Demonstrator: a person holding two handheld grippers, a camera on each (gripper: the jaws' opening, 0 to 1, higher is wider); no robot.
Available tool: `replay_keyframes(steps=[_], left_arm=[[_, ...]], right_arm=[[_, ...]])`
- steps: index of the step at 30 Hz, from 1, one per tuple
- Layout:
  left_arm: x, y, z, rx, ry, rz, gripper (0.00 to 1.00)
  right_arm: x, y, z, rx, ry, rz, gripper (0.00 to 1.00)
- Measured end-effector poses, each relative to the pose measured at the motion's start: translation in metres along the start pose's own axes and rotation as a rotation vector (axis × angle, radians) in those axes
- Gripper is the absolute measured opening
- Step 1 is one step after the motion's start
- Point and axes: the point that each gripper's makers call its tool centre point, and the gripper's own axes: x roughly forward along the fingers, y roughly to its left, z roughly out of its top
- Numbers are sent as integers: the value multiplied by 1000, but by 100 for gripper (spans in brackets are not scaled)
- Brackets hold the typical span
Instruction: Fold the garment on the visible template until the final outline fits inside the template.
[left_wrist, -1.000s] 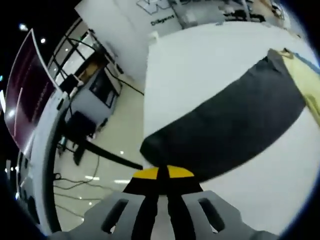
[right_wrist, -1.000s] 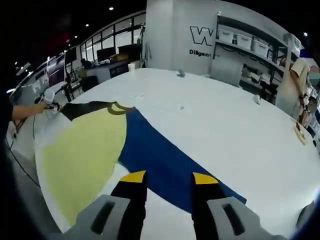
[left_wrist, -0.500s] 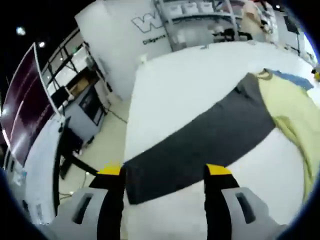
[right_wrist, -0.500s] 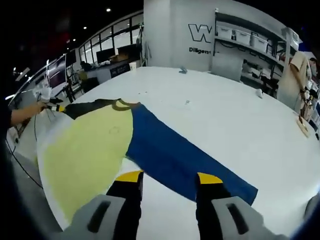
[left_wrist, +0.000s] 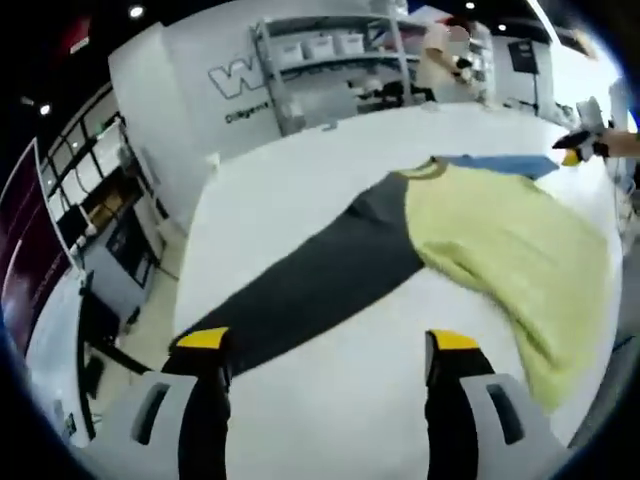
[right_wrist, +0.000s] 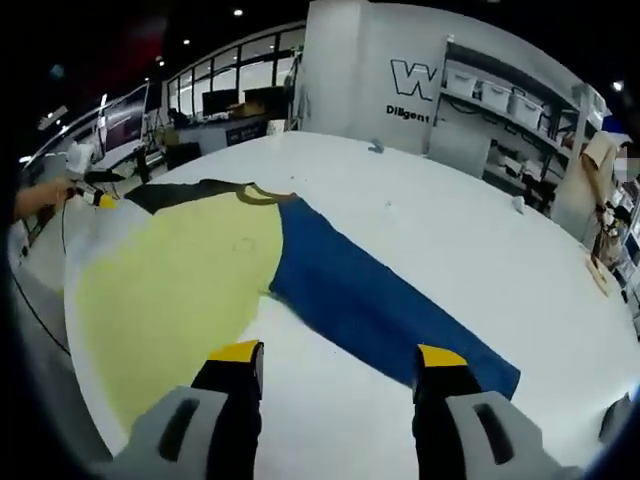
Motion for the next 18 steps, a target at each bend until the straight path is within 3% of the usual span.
replay_keyframes(steps=[3,8,14,16,18], left_arm=[[-5,-11,-3,-67,-22,-31,78],[-10,-32,-8,-87,-26,-57,79],[-8,-70,-25,-88,20,-139,72],[-10,-89,-22,-159,-7,-164,66],[-9,-96,-27,-155,-9,-175,65]], right_arm=[[-3,9,-2,13,-9,20,58],[-4,28,-16,3,-4,49,52],[-6,59,-39,49,43,117,47],[-11,77,-47,51,51,146,46],[-13,83,-54,30,59,154,46]])
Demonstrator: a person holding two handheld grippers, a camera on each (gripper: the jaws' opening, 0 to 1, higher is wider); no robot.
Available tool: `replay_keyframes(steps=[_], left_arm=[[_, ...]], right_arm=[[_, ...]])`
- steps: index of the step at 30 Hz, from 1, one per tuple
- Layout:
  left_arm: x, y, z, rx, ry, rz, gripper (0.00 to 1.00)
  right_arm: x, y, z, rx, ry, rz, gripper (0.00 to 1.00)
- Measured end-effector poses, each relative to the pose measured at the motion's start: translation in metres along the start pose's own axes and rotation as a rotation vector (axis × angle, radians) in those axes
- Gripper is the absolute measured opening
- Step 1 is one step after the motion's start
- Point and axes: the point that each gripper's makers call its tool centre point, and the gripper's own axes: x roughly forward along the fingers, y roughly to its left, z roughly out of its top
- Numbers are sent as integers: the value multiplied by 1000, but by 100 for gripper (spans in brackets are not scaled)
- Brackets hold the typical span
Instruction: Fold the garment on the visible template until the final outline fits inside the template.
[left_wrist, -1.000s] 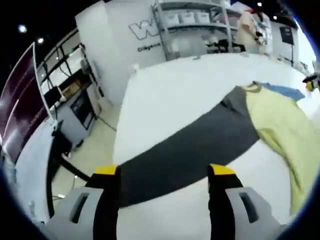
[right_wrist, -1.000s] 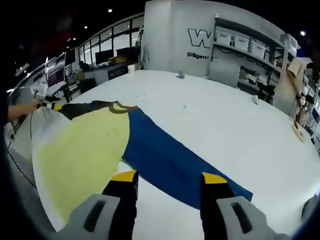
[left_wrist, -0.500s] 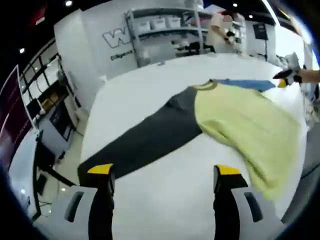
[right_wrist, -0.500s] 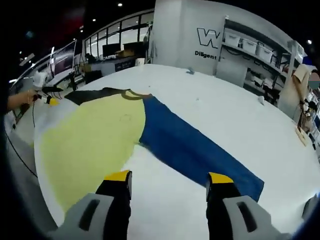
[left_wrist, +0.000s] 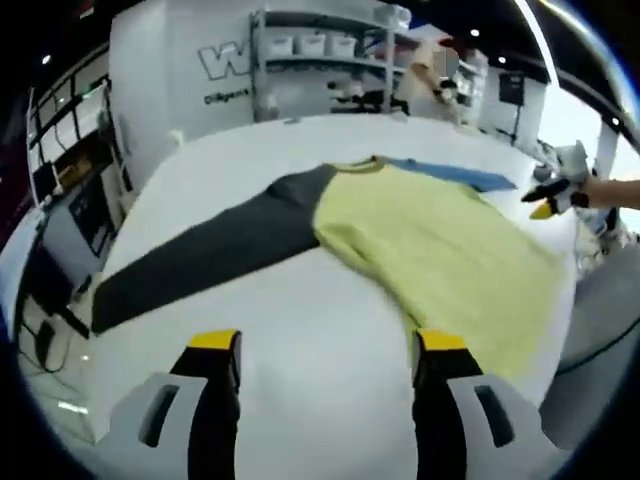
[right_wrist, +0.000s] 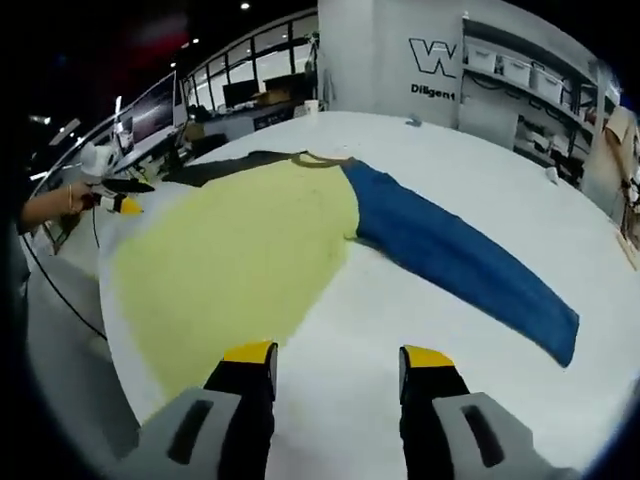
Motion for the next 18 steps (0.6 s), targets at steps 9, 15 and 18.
replay_keyframes(steps=[9,15,18], left_arm=[[-3,-22,-21,19,41,-16,62],[-5,-29,-35,15,70,-32,46],[-8,-44,-38,-22,64,-68,26]], right_arm=[[-10,29,-25,-17,34,30,41],[-17,49,-37,-20,59,70,31],[-18,57,-44,-1,70,100,21]])
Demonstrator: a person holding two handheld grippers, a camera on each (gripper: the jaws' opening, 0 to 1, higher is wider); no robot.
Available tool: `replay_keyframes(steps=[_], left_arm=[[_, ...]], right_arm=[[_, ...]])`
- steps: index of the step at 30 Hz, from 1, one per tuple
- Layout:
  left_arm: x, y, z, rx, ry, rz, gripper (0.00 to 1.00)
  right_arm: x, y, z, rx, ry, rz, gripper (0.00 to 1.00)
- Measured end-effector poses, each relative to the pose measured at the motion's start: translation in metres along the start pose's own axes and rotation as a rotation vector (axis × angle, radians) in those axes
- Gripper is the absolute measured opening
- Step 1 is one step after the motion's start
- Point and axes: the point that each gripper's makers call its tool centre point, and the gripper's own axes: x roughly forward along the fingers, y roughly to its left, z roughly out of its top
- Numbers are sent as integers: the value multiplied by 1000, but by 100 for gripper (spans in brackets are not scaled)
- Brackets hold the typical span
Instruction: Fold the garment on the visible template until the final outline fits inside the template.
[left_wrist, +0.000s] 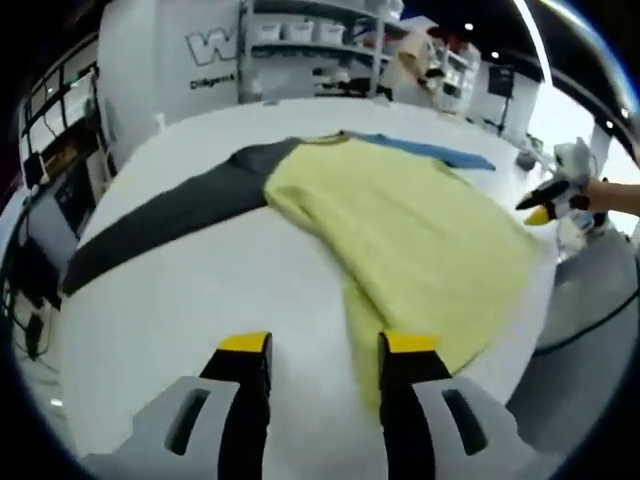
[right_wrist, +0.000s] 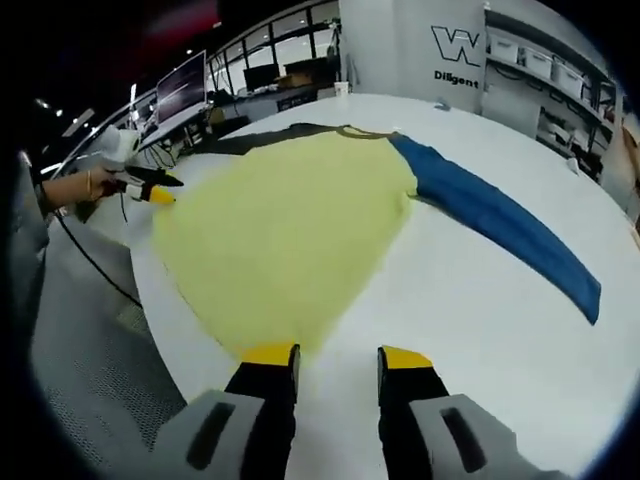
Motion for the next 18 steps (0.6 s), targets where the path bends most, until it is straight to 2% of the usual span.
replay_keyframes(steps=[2,4,6,7,9,11,13,14,15,18], left_arm=[[1,-2,-2,-17,-3,-3,19],[2,-4,-2,-27,-6,-7,17],[3,-12,-4,-28,3,-20,14],[3,-14,-5,-21,5,-26,11],[4,-14,-9,-2,22,-43,9],[5,-16,-11,0,37,-40,7],[5,-17,-10,7,41,-36,0],[5,-18,-10,10,48,-39,0],[5,-19,-9,18,49,-40,0],[3,-21,-8,-26,69,-34,0]], right_arm=[[-2,8,1,1,-1,11,20],[0,13,-1,-8,7,19,20],[2,16,-3,-13,14,28,16],[4,20,-8,-15,43,36,15],[5,19,-11,-22,65,23,13],[5,18,-10,-38,50,23,12],[7,17,-14,-37,64,27,7],[8,17,-16,-39,70,31,2],[8,21,-15,-39,76,47,0],[8,18,-14,-24,83,49,0]])
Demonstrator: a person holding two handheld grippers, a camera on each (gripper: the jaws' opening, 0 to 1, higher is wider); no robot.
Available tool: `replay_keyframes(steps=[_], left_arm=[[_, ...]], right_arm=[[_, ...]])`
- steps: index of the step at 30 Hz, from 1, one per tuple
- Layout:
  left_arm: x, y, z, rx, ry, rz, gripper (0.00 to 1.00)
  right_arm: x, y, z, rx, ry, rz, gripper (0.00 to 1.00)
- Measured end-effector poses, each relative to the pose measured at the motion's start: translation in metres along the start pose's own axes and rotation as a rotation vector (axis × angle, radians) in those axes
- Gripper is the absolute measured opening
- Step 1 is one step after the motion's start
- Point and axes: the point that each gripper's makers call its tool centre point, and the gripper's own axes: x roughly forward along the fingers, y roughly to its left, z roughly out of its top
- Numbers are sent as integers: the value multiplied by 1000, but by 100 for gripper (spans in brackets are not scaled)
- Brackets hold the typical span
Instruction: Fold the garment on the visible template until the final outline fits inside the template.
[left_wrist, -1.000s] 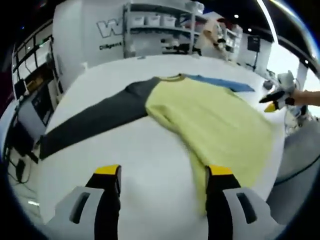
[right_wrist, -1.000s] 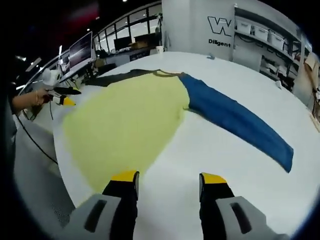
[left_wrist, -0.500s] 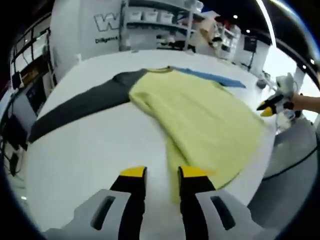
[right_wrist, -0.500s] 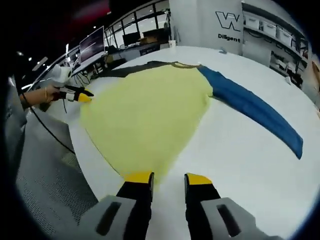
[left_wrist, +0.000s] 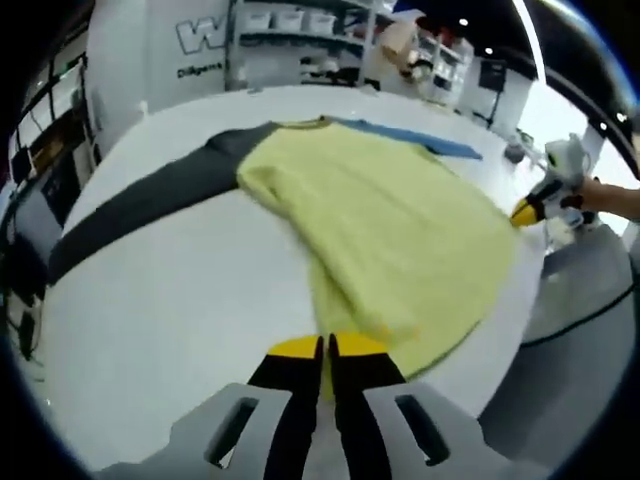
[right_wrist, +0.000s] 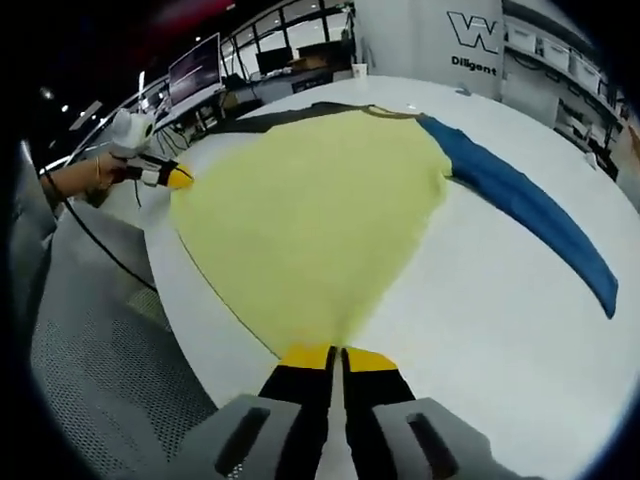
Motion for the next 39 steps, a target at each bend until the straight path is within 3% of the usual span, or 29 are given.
replay_keyframes(steps=[2,4,8,10,11,15,18,21,23,26,29,31,36,39], left_arm=[[-1,0,3,-35,-16,1,0],[-8,-2,7,-119,-40,-13,0],[-18,1,4,-156,-54,-20,0],[-24,-3,10,-218,-86,-18,0],[-31,-6,18,-298,-131,-32,0],[-43,-13,27,-387,-189,-74,0],[-47,-11,22,-419,-212,-77,0],[-43,-6,11,-389,-176,-53,0],[-35,-2,-11,-399,-96,-36,0],[-27,-2,-23,-404,-46,-38,0],[-21,-4,-32,-351,10,-34,1],[-21,-2,-30,-339,-7,-37,1],[-24,-3,-32,-209,-1,-14,2],[-26,-2,-36,-206,-6,-13,1]], right_arm=[[-1,1,2,6,-2,2,0],[-7,3,7,4,-7,5,0],[-14,7,14,8,-26,16,0],[-14,4,14,21,-36,15,0],[-16,4,16,25,-41,13,0],[-25,13,21,42,-68,9,0],[-25,13,22,45,-65,6,0],[-22,14,15,62,-52,5,0],[-19,12,11,62,-41,7,0],[-15,12,5,53,-16,8,0],[-14,12,0,58,-1,6,0],[-9,6,-7,60,6,4,0],[-10,10,-11,41,9,-10,0],[-11,11,-9,40,8,-14,0]])
